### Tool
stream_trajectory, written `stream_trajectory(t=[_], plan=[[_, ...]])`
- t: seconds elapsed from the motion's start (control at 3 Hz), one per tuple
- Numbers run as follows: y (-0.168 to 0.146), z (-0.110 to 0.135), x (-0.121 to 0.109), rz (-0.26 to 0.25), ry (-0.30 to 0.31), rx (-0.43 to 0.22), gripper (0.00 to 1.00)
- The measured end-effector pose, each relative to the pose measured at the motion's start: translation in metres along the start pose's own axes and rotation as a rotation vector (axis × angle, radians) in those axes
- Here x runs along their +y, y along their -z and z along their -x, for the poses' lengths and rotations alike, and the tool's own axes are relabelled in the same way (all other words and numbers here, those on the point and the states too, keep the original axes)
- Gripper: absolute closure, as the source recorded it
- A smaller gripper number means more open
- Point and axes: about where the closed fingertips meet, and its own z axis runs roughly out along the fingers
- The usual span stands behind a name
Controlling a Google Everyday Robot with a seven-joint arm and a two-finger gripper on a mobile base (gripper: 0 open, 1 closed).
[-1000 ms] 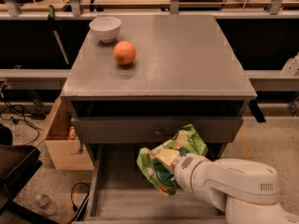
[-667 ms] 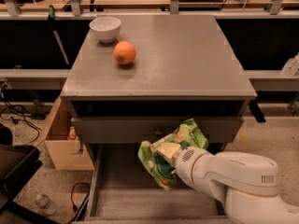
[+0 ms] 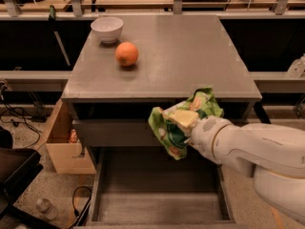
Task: Pick green rice chip bag from middle drawer and place on counter
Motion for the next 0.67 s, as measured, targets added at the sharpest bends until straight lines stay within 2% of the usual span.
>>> stream_trajectory(t=[0.33,0.67], plan=[[0.02,-0.033,-0.077,-0.099,0.018,0.06,1.0],[0.022,-0.074,-0.12,-0.163,-0.016,0.046,1.0]])
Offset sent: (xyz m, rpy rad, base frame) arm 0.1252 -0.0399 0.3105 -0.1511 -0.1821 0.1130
